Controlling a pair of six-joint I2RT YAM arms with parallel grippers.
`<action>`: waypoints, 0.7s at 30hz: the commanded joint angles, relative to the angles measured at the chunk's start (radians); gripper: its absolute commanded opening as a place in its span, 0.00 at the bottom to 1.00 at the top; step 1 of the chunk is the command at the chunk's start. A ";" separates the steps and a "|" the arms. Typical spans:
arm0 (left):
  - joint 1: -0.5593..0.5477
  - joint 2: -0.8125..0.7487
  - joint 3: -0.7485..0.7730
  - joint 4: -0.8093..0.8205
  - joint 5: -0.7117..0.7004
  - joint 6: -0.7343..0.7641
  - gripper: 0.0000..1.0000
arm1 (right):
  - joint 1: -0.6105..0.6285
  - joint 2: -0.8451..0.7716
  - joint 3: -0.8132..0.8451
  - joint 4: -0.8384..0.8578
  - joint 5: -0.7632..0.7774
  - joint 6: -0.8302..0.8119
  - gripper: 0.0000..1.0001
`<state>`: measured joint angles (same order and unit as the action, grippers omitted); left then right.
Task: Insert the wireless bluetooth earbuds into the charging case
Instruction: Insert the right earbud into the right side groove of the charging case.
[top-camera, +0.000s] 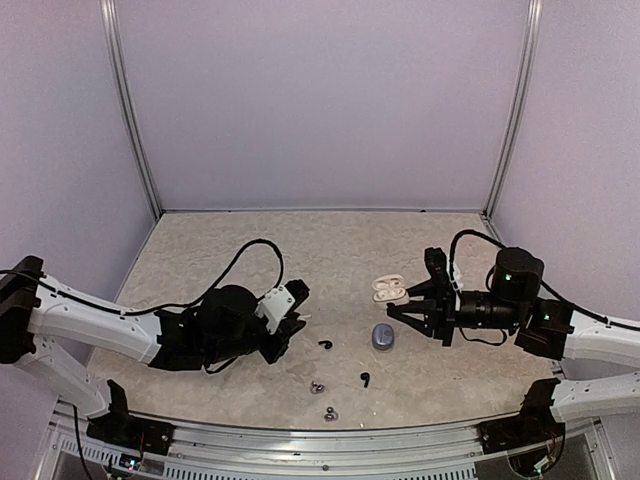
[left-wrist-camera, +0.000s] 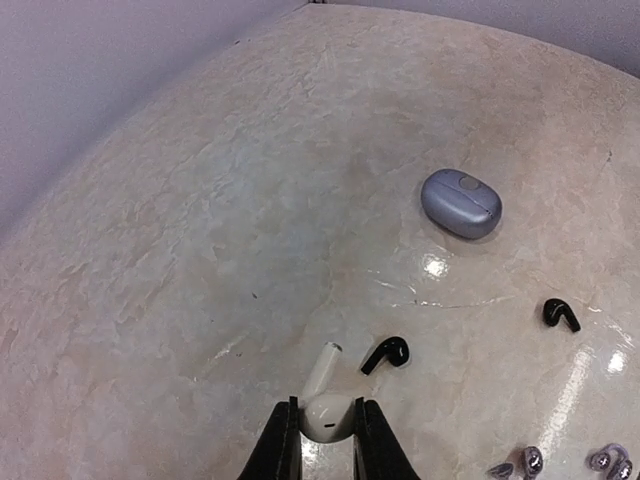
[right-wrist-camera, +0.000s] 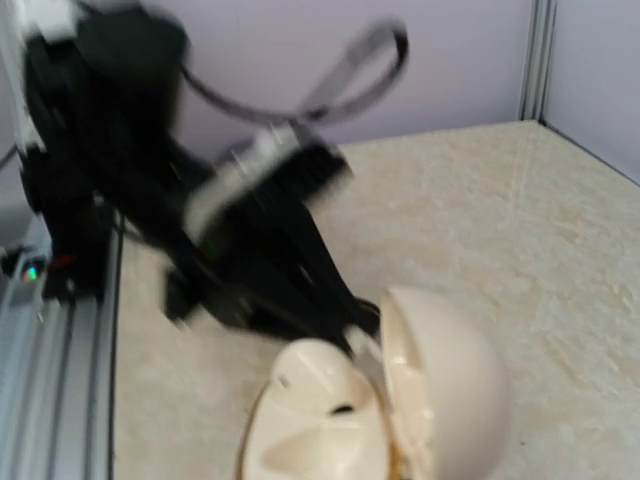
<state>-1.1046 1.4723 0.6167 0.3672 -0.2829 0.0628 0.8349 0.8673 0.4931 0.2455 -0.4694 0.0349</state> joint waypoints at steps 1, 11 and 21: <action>-0.064 -0.125 0.078 -0.201 -0.061 0.068 0.15 | -0.010 0.030 0.052 -0.062 -0.025 -0.134 0.00; -0.213 -0.299 0.224 -0.441 -0.081 0.143 0.15 | -0.004 0.094 0.085 -0.070 -0.072 -0.281 0.00; -0.313 -0.284 0.379 -0.568 -0.102 0.200 0.14 | 0.048 0.167 0.109 -0.101 -0.053 -0.346 0.00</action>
<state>-1.3983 1.1782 0.9337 -0.1295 -0.3668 0.2272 0.8516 1.0050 0.5606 0.1658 -0.5304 -0.2684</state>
